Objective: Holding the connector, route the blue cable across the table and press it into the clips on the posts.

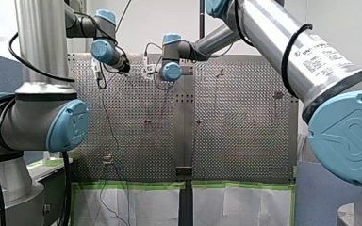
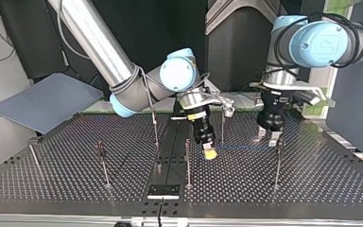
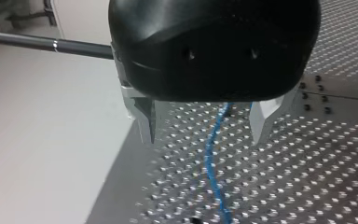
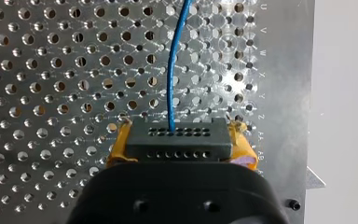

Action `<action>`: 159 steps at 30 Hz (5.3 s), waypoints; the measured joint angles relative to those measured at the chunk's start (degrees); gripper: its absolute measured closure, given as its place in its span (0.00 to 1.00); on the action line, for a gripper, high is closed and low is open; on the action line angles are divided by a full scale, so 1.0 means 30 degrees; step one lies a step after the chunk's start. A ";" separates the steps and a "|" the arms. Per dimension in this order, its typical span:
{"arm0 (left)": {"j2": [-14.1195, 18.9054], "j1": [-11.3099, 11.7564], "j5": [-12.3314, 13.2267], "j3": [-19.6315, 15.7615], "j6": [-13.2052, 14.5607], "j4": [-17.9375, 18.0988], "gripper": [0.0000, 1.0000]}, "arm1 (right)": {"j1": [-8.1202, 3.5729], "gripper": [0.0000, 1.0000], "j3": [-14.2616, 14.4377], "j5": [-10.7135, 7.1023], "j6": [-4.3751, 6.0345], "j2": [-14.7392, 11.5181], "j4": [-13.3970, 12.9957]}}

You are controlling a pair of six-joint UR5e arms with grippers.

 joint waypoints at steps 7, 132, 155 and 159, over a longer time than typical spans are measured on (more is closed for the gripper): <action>-0.0801 -0.0320 -0.0337 0.0748 0.0017 0.0169 0.00 | 0.0000 1.00 0.0000 -0.0016 0.0011 0.0010 0.0005; -0.9137 -0.3320 -0.6540 -0.4316 0.0264 0.8568 1.00 | -0.0732 1.00 0.6997 -0.0965 0.0592 0.0625 0.0351; -0.9802 -0.2404 -0.4837 -0.2831 0.0169 0.9308 1.00 | -0.1706 1.00 0.6814 -0.2455 0.0692 0.1011 0.0012; -1.0355 -0.2245 -0.4728 -0.2515 0.0143 0.9318 1.00 | -0.1937 1.00 0.6539 -0.2821 0.0694 0.1010 -0.0002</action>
